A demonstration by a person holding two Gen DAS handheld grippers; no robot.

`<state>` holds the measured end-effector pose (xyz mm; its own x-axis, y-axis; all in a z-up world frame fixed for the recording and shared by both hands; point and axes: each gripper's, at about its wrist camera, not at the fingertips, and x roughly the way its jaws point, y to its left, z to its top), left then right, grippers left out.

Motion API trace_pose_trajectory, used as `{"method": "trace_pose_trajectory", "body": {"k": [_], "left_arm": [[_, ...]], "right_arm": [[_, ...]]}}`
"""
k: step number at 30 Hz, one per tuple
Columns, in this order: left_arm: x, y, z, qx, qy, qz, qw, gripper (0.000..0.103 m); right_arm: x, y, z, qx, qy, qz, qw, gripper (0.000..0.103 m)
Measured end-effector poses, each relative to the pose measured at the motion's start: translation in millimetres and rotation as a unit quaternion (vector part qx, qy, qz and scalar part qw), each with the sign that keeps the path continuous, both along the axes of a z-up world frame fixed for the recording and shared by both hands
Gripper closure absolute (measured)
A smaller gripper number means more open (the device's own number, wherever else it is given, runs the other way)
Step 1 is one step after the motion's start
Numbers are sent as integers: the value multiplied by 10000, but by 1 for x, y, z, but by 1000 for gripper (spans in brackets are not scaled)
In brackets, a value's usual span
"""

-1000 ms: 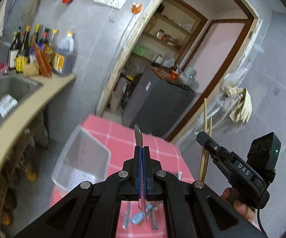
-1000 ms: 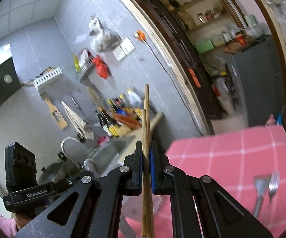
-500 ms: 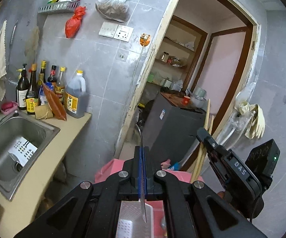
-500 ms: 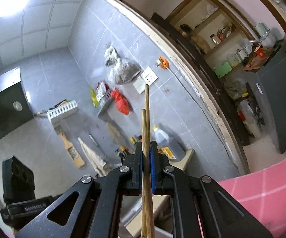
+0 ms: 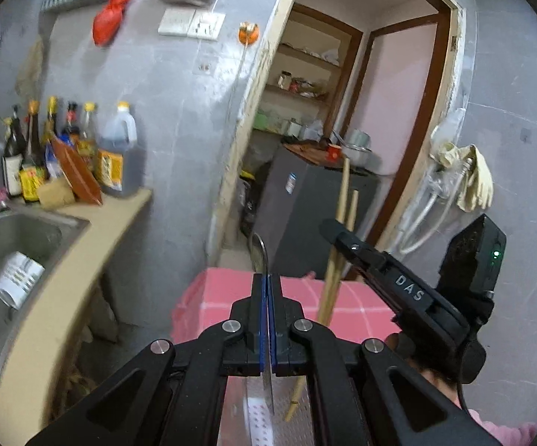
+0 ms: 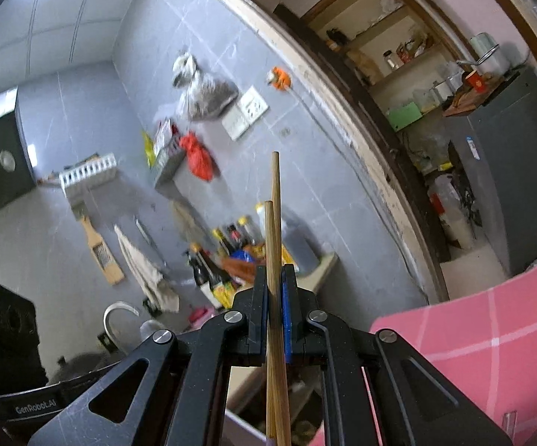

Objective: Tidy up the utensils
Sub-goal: 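Open the left tool over the holder dropping the knife while the right tool drops the chopsticks, then move both tools back down to the remaining utensils on the table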

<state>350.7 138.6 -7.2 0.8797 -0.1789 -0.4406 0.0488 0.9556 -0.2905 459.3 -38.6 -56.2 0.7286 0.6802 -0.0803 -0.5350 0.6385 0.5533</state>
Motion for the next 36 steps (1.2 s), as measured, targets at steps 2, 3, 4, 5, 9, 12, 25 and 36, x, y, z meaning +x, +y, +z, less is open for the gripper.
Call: {"method": "trace_pose_trajectory", "body": {"k": [2,3,4,5,9,12,25,36], "left_arm": [[-2,0,-7,-65,38,-65,10000,101],[-3,1,-9,-95,50,-82,9999,101],[-4,2,-12,-145,68,-119,9998,100],[-6,3,-15,-210,102,-150,9996,100],[-9,9,-24,-412,219,-153,9988,100],[-13,11,-27,-521,238,-128,9983,100],[-34,2,-2,-356,-9,27,9994,67],[-59,-59,33,51,-598,57,9982,17]], "right_arm": [[-4,3,-5,-153,26,109,9998,97],[-7,5,-7,-248,23,169,9995,97],[-10,6,-9,-358,20,216,9991,97],[-13,7,-11,-458,23,248,9986,97],[-21,6,-15,-708,66,340,9969,96],[-25,2,-15,-833,96,344,9959,96],[-59,-34,24,-937,54,-237,9953,49],[-116,-111,70,-1398,-122,-1375,9805,6]]}}
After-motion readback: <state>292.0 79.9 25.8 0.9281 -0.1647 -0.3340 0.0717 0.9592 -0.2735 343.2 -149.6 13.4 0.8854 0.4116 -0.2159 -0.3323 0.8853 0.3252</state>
